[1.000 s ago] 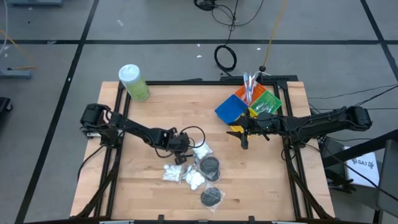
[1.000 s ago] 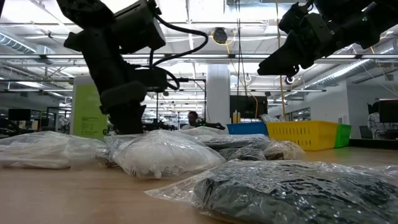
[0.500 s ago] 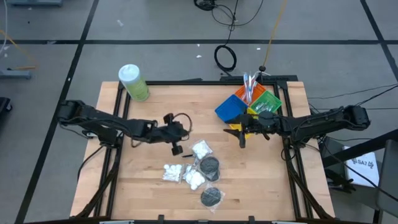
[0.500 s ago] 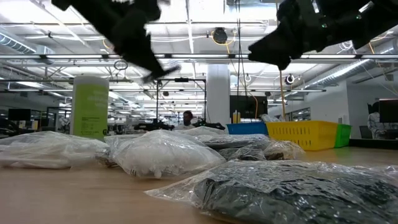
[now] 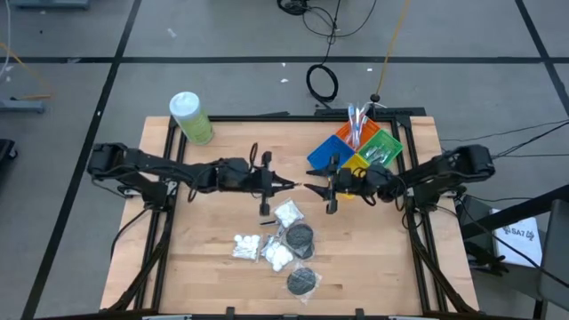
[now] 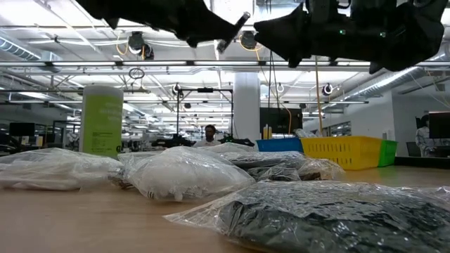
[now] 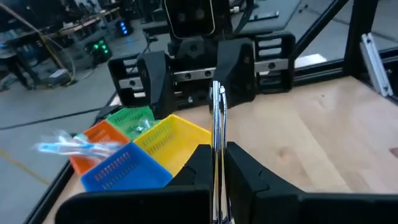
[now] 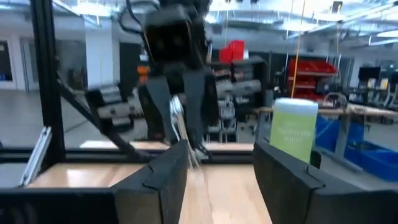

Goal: Pick & Place Travel size toiletries
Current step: Put the nail cutter into the green bin

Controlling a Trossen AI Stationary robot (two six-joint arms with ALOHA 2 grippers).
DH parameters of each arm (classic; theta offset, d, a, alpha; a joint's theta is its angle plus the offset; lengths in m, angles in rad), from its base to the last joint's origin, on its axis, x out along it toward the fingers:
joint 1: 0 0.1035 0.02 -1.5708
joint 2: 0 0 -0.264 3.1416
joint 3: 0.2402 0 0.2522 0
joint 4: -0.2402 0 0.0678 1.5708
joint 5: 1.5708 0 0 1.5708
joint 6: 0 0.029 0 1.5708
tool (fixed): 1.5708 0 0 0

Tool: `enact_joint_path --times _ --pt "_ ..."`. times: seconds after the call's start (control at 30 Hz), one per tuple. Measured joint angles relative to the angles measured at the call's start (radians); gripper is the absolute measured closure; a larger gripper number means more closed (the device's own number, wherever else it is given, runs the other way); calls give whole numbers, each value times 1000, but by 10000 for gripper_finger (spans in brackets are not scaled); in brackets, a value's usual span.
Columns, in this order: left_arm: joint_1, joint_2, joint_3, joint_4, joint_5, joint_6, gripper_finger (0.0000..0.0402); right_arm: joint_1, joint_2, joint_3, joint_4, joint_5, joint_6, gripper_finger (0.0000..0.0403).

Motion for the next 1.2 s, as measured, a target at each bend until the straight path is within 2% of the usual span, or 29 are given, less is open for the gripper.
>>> enact_joint_path --times 0.2,0.5,0.67,0.9,1.03,1.2 --pt "51 61 0 81 89 -16 394 21 41 36 44 -3 -1 231" --pt "51 92 0 135 106 -27 394 31 40 74 -37 2 -2 247" --pt "42 92 0 138 106 -30 394 30 40 74 -46 3 -2 285" --pt "42 92 0 138 105 -50 394 30 40 74 -60 2 -25 385" --pt "39 92 0 137 105 -55 390 30 40 74 -62 2 -35 388" --pt "37 92 0 137 91 -111 345 31 40 74 -69 18 -31 388"
